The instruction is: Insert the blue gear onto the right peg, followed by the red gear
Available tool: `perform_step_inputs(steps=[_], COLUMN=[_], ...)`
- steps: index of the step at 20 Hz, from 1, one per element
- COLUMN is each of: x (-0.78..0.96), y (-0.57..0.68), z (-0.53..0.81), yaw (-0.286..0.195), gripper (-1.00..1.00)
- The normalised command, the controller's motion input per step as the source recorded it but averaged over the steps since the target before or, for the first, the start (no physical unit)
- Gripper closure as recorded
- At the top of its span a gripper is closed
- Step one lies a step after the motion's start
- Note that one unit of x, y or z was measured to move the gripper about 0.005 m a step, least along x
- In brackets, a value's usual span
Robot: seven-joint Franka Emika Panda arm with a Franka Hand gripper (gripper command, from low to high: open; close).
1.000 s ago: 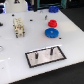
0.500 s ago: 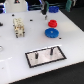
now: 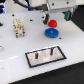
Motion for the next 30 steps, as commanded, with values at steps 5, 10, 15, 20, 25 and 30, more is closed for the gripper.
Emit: perform_step_inputs(steps=[5, 10, 15, 20, 25, 30], x=[-0.23, -0.24, -0.28, -0.36, -0.35, -0.16], y=[0.01, -0.02, -0.01, 0.03, 0.00, 0.00], z=[-0.50, -0.49, -0.33, -0.18, -0.12, -0.06], yaw=[0.000, 0.000, 0.000, 0.000, 0.000, 0.000], gripper=[-1.00, -1.00, -1.00, 1.00, 1.00, 1.00])
